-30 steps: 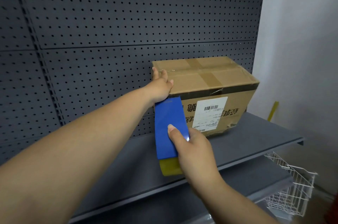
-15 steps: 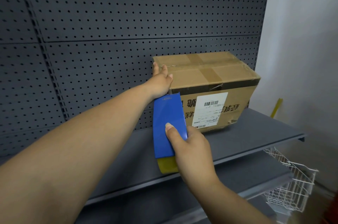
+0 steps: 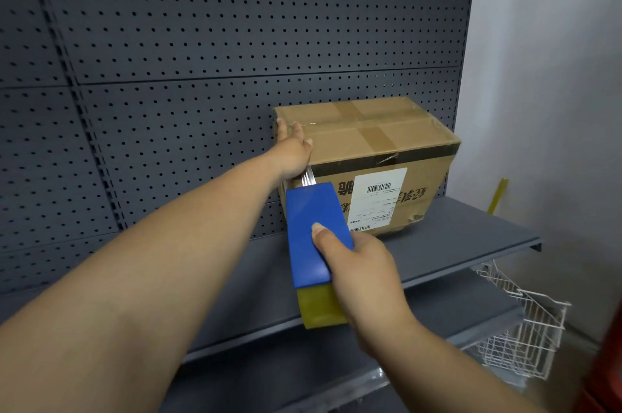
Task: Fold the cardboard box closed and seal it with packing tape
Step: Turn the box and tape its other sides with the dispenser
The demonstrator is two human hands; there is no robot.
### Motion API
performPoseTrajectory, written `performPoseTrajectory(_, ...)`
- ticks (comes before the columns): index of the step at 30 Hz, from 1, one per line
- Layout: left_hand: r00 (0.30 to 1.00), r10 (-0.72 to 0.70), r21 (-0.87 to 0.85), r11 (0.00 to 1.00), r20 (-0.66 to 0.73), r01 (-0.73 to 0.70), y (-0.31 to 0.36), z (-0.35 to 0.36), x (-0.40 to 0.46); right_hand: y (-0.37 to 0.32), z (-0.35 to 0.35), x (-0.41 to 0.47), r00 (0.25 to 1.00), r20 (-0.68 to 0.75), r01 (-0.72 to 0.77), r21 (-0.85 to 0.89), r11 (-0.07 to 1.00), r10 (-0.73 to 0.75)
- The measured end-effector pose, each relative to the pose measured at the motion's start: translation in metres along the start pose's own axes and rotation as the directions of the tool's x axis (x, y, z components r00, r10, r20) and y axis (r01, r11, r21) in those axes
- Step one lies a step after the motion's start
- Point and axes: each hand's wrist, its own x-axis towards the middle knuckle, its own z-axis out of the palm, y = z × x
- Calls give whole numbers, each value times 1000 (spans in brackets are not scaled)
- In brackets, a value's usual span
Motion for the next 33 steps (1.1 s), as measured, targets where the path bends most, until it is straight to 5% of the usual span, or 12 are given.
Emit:
performPoseTrajectory(11,999,46,234,971,-15,-42,-7,-6,-2,-16,-5,7,996,-50,-69,3,998,70)
performPoseTrajectory(19,975,218,612,775,-30,-155,-14,-10,5,-25,-2,22,993,9,114,-126,985,-114)
performPoseTrajectory(27,953,302,528,806,22,-267,-22,-7,10,-44,-5,32,992,109,113,-458,881,-71)
performPoseTrajectory(33,949,313,523,802,42,-288,-25,-8,13,-55,0,42,990,96,135,-430,893,-104)
